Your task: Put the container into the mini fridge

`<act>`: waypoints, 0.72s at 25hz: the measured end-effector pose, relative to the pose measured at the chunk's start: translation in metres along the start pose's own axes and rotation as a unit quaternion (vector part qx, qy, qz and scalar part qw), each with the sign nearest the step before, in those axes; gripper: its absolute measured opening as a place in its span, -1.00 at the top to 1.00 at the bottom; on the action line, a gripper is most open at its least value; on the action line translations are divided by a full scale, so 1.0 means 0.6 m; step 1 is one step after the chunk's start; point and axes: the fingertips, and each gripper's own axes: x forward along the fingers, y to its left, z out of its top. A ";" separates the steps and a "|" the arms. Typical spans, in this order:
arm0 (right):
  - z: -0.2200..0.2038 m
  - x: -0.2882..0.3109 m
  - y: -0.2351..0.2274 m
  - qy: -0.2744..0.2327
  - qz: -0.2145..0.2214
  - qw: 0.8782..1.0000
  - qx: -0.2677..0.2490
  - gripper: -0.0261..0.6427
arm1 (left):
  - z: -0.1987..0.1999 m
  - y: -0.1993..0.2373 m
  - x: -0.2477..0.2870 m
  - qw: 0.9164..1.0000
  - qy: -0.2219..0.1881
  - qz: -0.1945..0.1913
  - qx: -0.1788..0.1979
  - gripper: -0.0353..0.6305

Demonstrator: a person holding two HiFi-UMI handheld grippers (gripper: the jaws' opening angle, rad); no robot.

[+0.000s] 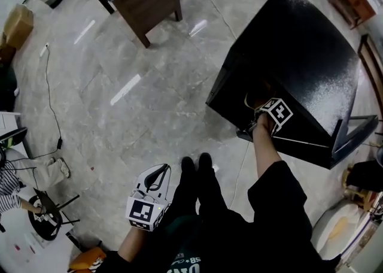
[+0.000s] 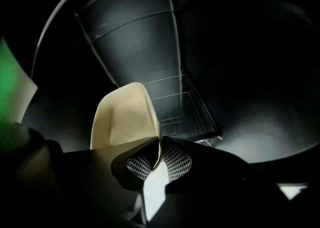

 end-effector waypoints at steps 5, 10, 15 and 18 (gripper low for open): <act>0.006 0.014 0.007 0.006 0.015 1.000 0.022 0.80 | -0.003 0.002 0.002 1.000 0.004 0.003 0.001 0.82; 0.013 0.023 0.015 0.000 0.029 0.999 0.036 0.80 | -0.001 0.002 0.009 1.000 0.007 0.002 -0.002 0.82; 0.021 0.018 0.012 -0.025 0.021 0.999 0.031 0.80 | 0.005 0.002 0.013 1.000 0.003 0.001 -0.001 0.82; 0.024 0.008 0.010 -0.037 0.019 0.999 0.011 0.80 | 0.012 -0.004 0.015 1.000 -0.003 -0.003 0.001 0.82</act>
